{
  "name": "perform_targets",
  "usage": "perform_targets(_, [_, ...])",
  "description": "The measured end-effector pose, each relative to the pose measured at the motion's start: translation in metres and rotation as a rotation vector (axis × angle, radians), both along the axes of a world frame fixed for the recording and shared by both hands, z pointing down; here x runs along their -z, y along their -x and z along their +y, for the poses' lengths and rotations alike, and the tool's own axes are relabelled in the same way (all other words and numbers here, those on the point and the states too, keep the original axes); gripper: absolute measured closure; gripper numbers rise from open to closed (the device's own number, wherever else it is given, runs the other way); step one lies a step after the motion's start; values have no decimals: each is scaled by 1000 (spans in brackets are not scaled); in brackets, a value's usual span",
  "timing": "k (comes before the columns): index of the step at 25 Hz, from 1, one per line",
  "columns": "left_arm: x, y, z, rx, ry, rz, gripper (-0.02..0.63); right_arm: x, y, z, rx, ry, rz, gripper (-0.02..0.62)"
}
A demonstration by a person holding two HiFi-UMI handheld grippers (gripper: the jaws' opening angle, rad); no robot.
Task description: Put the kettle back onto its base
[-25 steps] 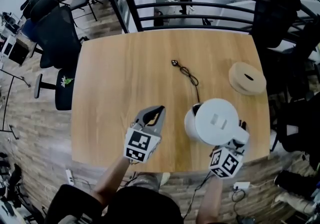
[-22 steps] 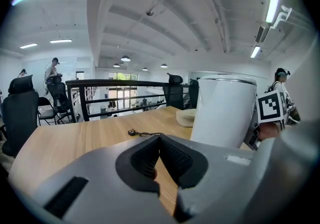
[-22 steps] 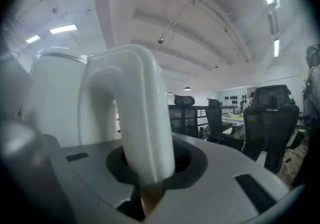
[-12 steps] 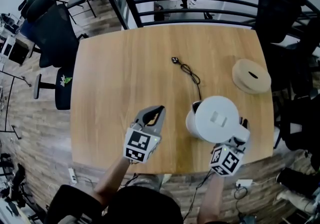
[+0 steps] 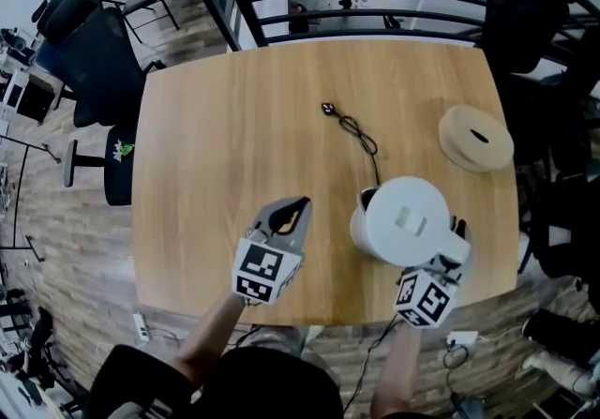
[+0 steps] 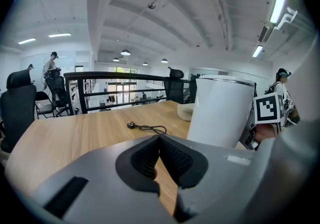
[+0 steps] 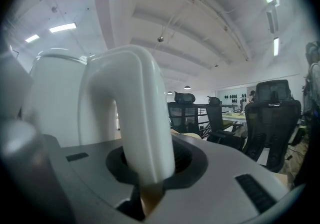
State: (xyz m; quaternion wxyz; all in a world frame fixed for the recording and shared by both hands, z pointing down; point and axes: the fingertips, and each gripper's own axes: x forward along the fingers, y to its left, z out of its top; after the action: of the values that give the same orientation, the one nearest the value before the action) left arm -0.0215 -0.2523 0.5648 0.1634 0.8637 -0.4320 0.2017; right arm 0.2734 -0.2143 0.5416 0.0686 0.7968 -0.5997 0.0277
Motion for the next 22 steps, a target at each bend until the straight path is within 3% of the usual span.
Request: perform_targets(22, [1, -5, 9, -28, 11, -4, 603, -12, -1, 19, -20, -4, -43, 531])
